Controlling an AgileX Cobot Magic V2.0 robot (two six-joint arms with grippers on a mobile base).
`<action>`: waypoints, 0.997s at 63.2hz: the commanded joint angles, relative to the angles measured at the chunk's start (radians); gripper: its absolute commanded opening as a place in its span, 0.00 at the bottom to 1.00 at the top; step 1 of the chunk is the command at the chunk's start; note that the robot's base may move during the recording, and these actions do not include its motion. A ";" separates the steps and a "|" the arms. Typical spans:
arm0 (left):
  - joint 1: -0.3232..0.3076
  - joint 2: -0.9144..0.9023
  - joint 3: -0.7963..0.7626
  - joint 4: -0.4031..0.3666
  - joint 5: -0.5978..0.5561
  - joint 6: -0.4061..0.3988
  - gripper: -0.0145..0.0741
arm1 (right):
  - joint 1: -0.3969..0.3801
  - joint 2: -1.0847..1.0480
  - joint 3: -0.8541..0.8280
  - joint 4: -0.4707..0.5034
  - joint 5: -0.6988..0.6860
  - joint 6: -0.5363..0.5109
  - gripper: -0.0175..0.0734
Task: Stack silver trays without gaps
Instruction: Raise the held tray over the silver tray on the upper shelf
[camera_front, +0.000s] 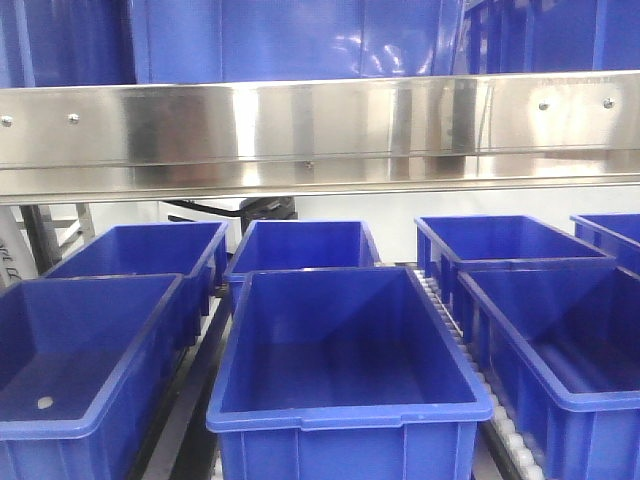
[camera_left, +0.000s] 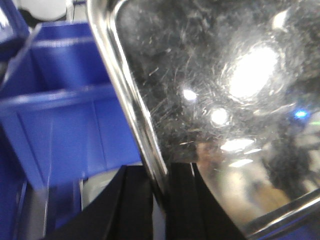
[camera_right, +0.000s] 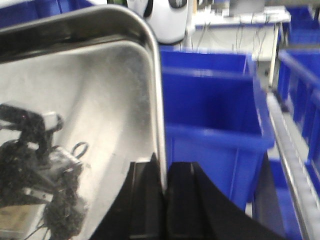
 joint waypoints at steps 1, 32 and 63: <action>-0.013 0.016 -0.003 0.025 0.014 0.020 0.18 | 0.003 0.017 -0.012 0.009 0.000 0.001 0.10; -0.013 0.109 -0.003 0.106 0.039 0.020 0.18 | 0.016 0.168 -0.012 0.012 0.177 0.001 0.10; -0.013 0.222 -0.001 0.092 -0.009 0.020 0.18 | 0.019 0.273 -0.012 0.012 0.169 0.001 0.10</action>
